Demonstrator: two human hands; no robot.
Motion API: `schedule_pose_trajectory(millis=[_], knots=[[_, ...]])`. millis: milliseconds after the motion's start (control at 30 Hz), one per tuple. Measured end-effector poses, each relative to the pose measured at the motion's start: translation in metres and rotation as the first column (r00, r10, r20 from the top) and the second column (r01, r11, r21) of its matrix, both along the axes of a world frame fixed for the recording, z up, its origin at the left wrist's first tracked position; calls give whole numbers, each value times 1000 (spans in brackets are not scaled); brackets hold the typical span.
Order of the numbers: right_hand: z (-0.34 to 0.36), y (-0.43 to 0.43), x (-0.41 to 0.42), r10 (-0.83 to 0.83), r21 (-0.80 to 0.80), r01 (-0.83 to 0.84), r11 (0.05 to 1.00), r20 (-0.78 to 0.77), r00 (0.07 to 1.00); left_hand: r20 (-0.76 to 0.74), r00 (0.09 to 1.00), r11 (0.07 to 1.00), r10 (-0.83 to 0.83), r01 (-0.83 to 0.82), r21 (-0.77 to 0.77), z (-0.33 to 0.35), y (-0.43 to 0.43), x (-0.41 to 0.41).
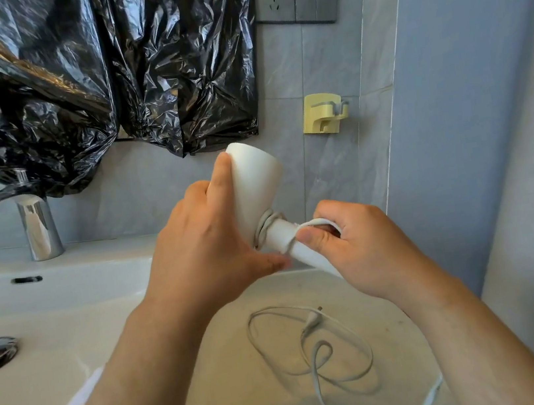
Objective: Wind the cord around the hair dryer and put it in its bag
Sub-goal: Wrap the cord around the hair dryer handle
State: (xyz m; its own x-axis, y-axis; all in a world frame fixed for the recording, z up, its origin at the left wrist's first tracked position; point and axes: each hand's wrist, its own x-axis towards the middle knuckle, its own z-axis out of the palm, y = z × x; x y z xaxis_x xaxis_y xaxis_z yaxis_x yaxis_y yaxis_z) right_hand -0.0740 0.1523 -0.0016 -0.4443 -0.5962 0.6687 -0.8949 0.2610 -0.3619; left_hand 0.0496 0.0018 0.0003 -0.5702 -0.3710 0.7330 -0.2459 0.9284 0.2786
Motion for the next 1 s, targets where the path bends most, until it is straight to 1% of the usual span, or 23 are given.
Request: schedule_pose_trajectory(millis=[67, 133, 200, 333, 467, 533, 600, 700, 767, 800, 867, 933, 1000], knots=[[0, -2, 1, -35, 2, 35, 999, -19, 999, -27, 999, 1000, -17, 16, -25, -4, -1, -3], [-2, -5, 3, -38, 5, 38, 999, -15, 999, -30, 999, 998, -25, 23, -59, -7, -4, -6], [-4, -7, 4, -31, 25, 31, 999, -11, 999, -36, 998, 997, -52, 50, -58, -9, -7, -6], [-3, -5, 4, 6, -11, -6, 1000, 11, 1000, -83, 988, 988, -128, 135, 76, -5, -10, -3], [0, -4, 7, 56, -65, -56, 996, 4, 998, -201, 946, 948, -255, 286, 141, -5, -11, 1], [-1, -5, 10, 84, -70, -83, 994, 1, 997, -211, 939, 939, -273, 307, 154, -4, -12, 3], [-2, -6, 11, 103, -79, -102, 992, 16, 995, -197, 944, 930, -266, 305, 204, -4, -13, 3], [1, -4, 9, 134, -71, -127, 989, 97, 986, -243, 924, 880, -297, 363, 307, -5, -18, 0], [4, -2, 9, 183, -51, -177, 983, 198, 963, -278, 896, 830, -346, 430, 354, -6, -22, -1], [5, -1, 9, 235, -63, -226, 972, 271, 933, -289, 880, 815, -376, 463, 349, -5, -24, 0], [7, 6, 8, 370, -122, -352, 928, 415, 832, -316, 844, 779, -433, 527, 340, -1, -24, 5], [11, 16, 4, 507, -192, -489, 851, 544, 669, -357, 792, 710, -495, 606, 358, 2, -24, 9], [13, 23, -4, 607, -293, -580, 760, 636, 475, -396, 725, 624, -564, 688, 372, 2, -22, 8]])
